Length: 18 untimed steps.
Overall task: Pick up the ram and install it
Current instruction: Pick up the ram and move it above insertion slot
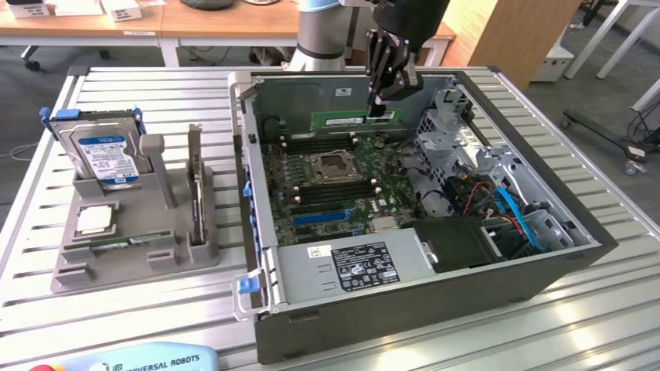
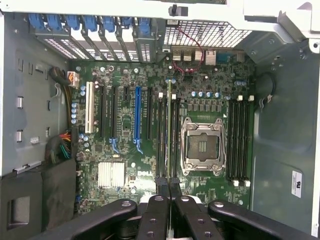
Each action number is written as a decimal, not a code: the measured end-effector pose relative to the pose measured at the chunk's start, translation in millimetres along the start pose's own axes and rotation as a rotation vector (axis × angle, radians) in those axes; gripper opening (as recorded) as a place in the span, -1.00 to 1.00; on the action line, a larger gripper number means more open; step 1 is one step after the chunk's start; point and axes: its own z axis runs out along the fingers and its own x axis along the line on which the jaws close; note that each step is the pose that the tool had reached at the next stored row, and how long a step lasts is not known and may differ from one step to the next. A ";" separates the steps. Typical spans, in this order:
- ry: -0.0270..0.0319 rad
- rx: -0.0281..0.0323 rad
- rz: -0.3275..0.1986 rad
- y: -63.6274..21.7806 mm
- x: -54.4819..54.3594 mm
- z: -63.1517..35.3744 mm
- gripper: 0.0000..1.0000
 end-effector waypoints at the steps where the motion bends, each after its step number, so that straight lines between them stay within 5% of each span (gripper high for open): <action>1: -0.0001 0.0000 0.000 0.0 0.0 0.0 -0.77; 18: 0.0001 0.0000 0.000 -0.2 0.1 3.0 -0.77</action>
